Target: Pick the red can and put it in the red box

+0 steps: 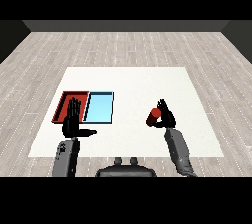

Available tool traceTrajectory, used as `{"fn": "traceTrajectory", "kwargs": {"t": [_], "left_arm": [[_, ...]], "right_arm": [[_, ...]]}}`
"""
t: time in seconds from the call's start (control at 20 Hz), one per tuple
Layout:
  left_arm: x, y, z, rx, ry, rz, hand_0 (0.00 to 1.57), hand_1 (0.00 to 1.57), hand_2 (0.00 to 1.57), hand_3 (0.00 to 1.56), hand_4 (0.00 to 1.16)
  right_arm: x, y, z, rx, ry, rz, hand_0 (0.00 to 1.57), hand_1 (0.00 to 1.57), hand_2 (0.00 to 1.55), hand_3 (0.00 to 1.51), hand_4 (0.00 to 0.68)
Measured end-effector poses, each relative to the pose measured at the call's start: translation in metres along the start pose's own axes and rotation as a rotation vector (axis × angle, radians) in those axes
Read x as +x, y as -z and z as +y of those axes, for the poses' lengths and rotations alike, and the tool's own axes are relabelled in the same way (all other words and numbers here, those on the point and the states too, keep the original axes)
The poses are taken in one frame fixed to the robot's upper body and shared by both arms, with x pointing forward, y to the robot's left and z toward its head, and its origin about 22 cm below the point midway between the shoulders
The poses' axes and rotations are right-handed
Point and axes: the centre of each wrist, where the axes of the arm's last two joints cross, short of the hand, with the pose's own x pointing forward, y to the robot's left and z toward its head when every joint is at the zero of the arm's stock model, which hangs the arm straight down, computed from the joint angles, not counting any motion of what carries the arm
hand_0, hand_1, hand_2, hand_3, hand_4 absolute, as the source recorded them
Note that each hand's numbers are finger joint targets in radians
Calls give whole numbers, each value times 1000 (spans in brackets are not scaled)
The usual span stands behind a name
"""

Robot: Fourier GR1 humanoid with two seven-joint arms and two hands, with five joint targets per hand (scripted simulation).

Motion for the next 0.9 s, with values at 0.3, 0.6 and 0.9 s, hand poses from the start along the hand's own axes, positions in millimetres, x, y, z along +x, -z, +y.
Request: {"fn": "traceTrajectory", "kwargs": {"t": [0.3, 0.6, 0.9], "left_arm": [[-6, -2, 2, -6, -1, 5, 0, 0, 0, 0, 0], [-8, -5, 1, -2, 0, -5, 0, 0, 0, 0, 0], [-7, -4, 0, 1, -3, -7, 0, 0, 0, 0, 0]], "right_arm": [[-7, 5, 9, 5, 2, 2, 0, 0, 0, 0, 0], [-10, 4, 15, 6, 4, 11, 0, 0, 0, 0, 0], [-8, 14, 19, 13, -7, 21, 0, 0, 0, 0, 0]]}}
